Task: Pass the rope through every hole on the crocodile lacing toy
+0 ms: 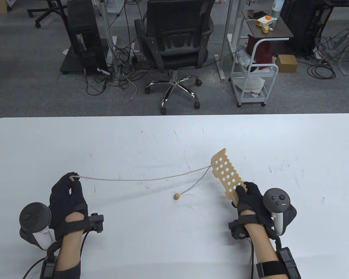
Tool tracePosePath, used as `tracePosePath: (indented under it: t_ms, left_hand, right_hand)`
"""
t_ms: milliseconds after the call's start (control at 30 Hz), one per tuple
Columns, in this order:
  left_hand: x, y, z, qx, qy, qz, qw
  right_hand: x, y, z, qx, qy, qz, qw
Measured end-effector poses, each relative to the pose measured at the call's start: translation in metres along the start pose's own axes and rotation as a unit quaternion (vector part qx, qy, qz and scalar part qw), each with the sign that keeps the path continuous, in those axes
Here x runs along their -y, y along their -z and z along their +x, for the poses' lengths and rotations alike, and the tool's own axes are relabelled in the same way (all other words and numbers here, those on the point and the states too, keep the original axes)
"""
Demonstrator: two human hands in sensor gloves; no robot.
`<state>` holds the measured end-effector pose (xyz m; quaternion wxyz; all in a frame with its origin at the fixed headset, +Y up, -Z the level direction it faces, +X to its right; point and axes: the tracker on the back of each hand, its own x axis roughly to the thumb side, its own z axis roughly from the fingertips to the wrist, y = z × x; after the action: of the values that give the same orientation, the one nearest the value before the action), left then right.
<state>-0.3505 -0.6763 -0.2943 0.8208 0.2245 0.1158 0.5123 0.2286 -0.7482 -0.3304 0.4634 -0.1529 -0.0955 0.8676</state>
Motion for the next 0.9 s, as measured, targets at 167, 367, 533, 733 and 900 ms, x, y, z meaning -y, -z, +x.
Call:
tracePosePath:
  t_ms: [167, 367, 533, 733, 900]
  left_hand:
    - [0.014, -0.001, 0.003, 0.017, 0.037, -0.043, 0.998]
    - [0.026, -0.003, 0.006, 0.042, 0.056, -0.066, 0.995]
    - [0.034, -0.005, 0.006, 0.050, 0.050, -0.088, 0.994]
    - [0.043, -0.006, 0.003, 0.044, 0.054, -0.098, 0.993]
    - [0.050, -0.007, 0.001, 0.034, 0.053, -0.122, 0.990]
  right_hand:
    - [-0.004, -0.003, 0.006, 0.020, 0.003, 0.011, 1.000]
    - [-0.009, -0.010, 0.016, 0.048, 0.002, 0.025, 0.999]
    - [-0.014, -0.015, 0.022, 0.067, -0.002, 0.035, 0.997]
    - [-0.021, -0.021, 0.028, 0.082, 0.001, 0.052, 0.995]
    - [-0.025, -0.026, 0.032, 0.095, -0.002, 0.063, 0.993]
